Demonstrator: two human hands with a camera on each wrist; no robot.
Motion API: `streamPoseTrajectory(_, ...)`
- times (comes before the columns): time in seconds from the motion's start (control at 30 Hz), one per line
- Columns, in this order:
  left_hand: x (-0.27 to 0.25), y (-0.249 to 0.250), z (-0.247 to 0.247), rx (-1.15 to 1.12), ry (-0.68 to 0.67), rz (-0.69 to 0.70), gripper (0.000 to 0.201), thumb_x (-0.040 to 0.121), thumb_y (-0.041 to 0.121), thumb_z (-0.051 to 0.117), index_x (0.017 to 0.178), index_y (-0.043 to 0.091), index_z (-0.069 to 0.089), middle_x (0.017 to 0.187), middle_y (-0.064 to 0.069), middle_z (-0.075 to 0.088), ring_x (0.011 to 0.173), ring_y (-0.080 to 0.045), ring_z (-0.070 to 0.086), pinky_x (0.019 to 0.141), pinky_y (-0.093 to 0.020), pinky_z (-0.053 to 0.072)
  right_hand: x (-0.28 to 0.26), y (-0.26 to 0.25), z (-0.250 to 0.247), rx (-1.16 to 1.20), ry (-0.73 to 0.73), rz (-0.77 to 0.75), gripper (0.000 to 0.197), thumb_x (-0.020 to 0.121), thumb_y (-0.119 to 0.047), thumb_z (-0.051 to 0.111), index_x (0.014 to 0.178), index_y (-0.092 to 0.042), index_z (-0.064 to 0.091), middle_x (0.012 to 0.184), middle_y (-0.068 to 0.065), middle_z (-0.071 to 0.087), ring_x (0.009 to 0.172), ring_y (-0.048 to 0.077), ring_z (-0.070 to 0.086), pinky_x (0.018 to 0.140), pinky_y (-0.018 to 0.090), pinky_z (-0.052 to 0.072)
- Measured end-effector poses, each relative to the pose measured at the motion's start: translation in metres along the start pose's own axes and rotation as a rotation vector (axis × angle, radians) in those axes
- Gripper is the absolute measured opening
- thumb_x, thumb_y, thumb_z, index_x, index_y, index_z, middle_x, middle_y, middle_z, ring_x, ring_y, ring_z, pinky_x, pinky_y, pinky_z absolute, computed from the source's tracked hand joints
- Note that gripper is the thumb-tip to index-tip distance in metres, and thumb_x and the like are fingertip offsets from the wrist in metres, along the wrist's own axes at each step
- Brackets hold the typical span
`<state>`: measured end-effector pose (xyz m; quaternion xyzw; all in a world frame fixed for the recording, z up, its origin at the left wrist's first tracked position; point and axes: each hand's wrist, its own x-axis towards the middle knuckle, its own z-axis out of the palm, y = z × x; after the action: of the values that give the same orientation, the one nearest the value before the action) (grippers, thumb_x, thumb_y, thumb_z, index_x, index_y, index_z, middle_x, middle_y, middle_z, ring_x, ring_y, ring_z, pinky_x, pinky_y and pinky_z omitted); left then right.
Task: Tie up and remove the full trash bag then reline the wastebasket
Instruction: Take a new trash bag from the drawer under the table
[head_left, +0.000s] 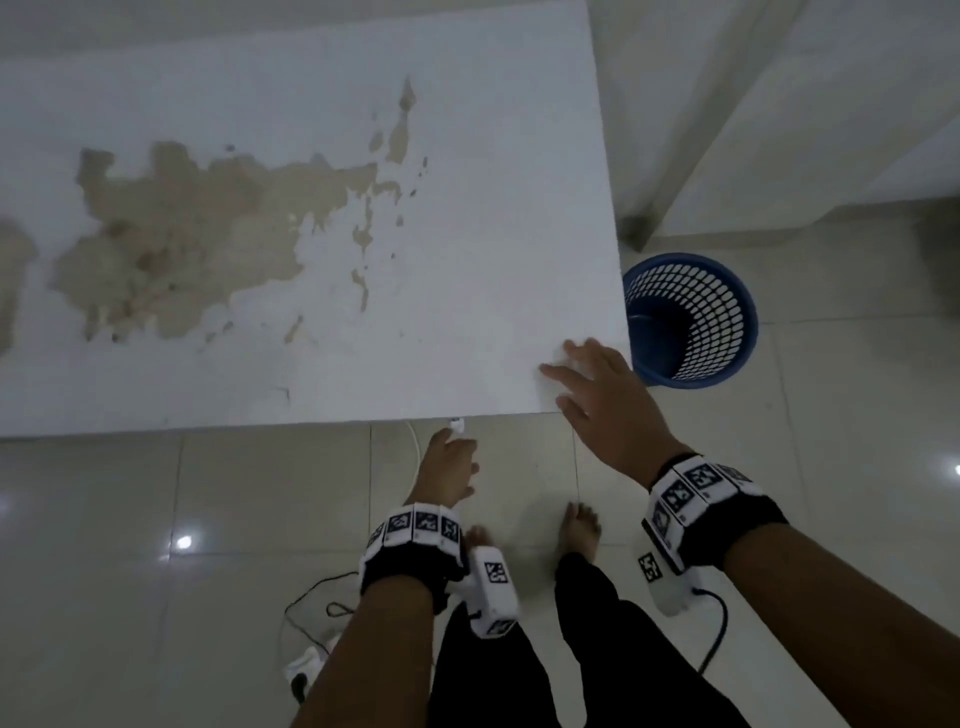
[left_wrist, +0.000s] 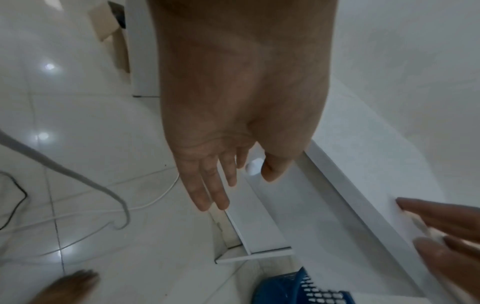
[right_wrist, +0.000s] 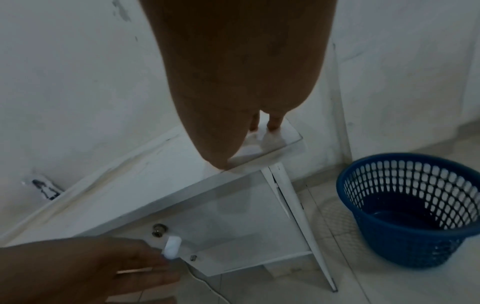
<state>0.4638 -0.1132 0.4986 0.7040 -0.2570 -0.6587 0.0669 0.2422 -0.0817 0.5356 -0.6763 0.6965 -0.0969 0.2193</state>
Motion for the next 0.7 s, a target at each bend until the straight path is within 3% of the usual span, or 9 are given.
streamPoseTrajectory(0.07,0.003,0.004,0.009,-0.149,0.032,-0.001,0.027,0.105,0.017,0.045,0.131,0.022,0.045,0.1,0.002,0.054,0.102,-0.025,0.059,0.086,-0.038,0.046,-0.002,0.002,0.006,-0.019,0.025,0.001,0.038,0.097,-0.022,0.055,0.135,-0.025,0.058,0.149,0.009,0.047,0.139,0.034,0.038,0.106,0.049,0.041)
streamPoseTrajectory(0.13,0.011,0.007,0.015,-0.25,0.047,0.005,0.028,0.106,0.014,0.04,0.133,0.012,0.046,0.109,-0.003,0.052,0.111,-0.029,0.06,0.086,-0.039,0.047,-0.004,0.006,0.013,-0.052,0.065,-0.026,0.038,0.099,-0.025,0.051,0.137,-0.026,0.055,0.149,0.008,0.047,0.14,0.033,0.038,0.105,0.049,0.041)
streamPoseTrajectory(0.23,0.03,0.006,0.023,-0.229,0.099,0.04,0.033,0.107,0.013,0.036,0.136,0.004,0.048,0.123,-0.011,0.055,0.119,-0.032,0.06,0.092,-0.046,0.05,-0.011,0.013,0.022,-0.066,0.08,-0.061,0.044,0.104,-0.029,0.04,0.147,-0.028,0.044,0.157,0.006,0.035,0.148,0.03,0.025,0.118,0.045,0.024)
streamPoseTrajectory(0.3,0.039,0.0,0.024,-0.149,0.145,0.104,0.021,0.106,0.015,0.037,0.119,0.009,0.052,0.117,-0.009,0.065,0.094,-0.026,0.065,0.081,-0.041,0.054,-0.016,0.016,0.029,-0.102,0.044,-0.074,0.048,0.106,-0.033,0.029,0.154,-0.029,0.03,0.164,0.002,0.018,0.153,0.025,0.007,0.123,0.042,0.01)
streamPoseTrajectory(0.37,0.038,-0.006,0.026,-0.13,0.179,0.15,0.017,0.107,0.019,0.035,0.11,0.012,0.05,0.099,0.003,0.065,0.069,-0.015,0.056,0.062,-0.03,0.046,-0.019,0.016,0.033,-0.177,0.044,-0.073,0.051,0.107,-0.038,0.024,0.157,-0.028,0.02,0.166,0.001,0.008,0.153,0.023,-0.001,0.123,0.042,0.005)
streamPoseTrajectory(0.47,0.03,-0.02,0.021,-0.089,0.207,0.213,0.025,0.107,0.027,0.037,0.113,0.011,0.055,0.096,0.005,0.066,0.06,-0.013,0.052,0.058,-0.027,0.042,-0.019,0.011,0.038,-0.24,0.075,-0.052,0.054,0.106,-0.042,0.022,0.157,-0.026,0.019,0.166,0.004,0.01,0.153,0.026,0.002,0.123,0.045,0.005)
streamPoseTrajectory(0.53,0.021,-0.03,0.014,-0.13,0.155,0.196,0.023,0.107,0.029,0.04,0.112,0.014,0.057,0.102,0.007,0.067,0.064,-0.011,0.057,0.062,-0.03,0.047,-0.019,0.008,0.04,-0.26,0.087,-0.029,0.054,0.106,-0.041,0.023,0.157,-0.025,0.019,0.166,0.005,0.01,0.153,0.027,0.002,0.123,0.046,0.005)
streamPoseTrajectory(0.6,0.012,-0.037,0.005,-0.231,0.056,0.135,0.016,0.104,0.026,0.05,0.111,0.017,0.061,0.109,0.008,0.068,0.081,-0.011,0.064,0.074,-0.034,0.054,-0.021,0.007,0.042,-0.281,0.088,-0.019,0.054,0.106,-0.039,0.023,0.157,-0.025,0.018,0.166,0.006,0.009,0.153,0.028,0.002,0.123,0.047,0.005)
streamPoseTrajectory(0.7,0.002,-0.035,-0.006,-0.347,-0.053,0.099,0.006,0.096,0.026,0.06,0.096,0.021,0.064,0.116,0.002,0.069,0.101,-0.015,0.064,0.086,-0.039,0.054,-0.021,0.006,0.041,-0.293,0.083,-0.015,0.053,0.106,-0.039,0.023,0.157,-0.025,0.018,0.166,0.006,0.009,0.153,0.028,0.002,0.123,0.047,0.006)
